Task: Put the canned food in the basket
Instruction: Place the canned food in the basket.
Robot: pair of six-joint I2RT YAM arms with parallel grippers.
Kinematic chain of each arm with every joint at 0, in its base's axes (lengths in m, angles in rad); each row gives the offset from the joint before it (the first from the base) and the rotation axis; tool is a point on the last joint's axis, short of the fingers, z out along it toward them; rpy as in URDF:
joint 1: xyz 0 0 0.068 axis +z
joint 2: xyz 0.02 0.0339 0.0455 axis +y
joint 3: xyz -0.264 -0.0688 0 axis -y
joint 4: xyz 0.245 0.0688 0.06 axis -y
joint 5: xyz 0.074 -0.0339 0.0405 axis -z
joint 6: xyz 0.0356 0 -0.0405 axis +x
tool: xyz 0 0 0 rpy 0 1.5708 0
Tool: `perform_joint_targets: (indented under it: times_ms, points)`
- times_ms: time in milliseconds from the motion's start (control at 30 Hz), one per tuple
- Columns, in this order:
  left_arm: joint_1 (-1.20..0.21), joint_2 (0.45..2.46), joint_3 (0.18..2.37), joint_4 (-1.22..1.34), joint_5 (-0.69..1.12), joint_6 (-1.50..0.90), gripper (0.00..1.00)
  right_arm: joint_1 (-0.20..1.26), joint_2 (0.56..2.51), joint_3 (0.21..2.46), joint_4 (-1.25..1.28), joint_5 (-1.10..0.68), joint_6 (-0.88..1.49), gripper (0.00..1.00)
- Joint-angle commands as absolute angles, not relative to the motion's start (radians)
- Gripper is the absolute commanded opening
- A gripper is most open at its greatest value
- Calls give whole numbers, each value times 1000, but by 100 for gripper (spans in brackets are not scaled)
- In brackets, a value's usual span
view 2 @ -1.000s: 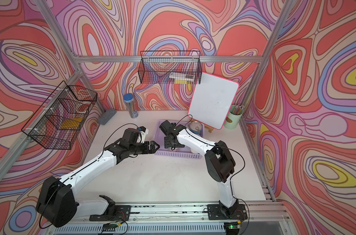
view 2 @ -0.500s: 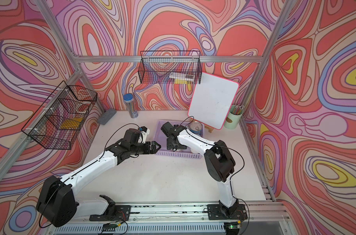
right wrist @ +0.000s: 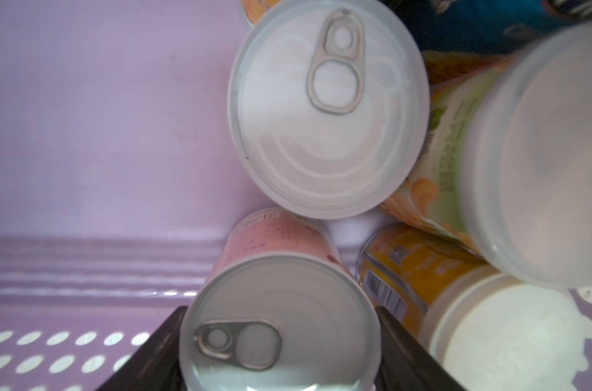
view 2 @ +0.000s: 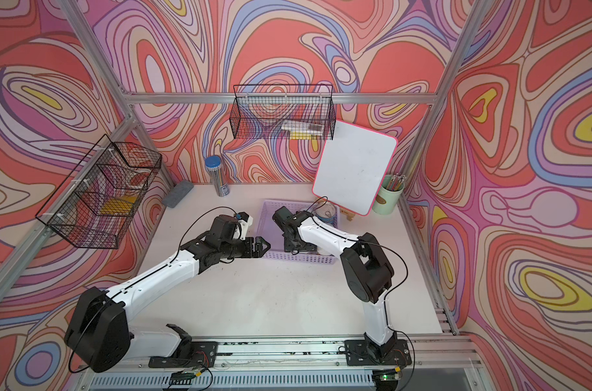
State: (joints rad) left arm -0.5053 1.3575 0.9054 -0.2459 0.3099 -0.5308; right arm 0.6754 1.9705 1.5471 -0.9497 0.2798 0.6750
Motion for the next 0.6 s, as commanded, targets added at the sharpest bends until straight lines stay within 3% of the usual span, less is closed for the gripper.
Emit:
perform_joint_targets:
  times_ms: [0,267,567]
  points:
    - [-515,1375,918,-225,311,-528,87,668,1914,1539,-965,328,689,17]
    - [-524,1393,926,-222,310,-531,86,663,1922,1539,-985,355,693,25]
    - [-529,1404,934,-230,302,-533,87,662,1933,1537,-980,352,693,52]
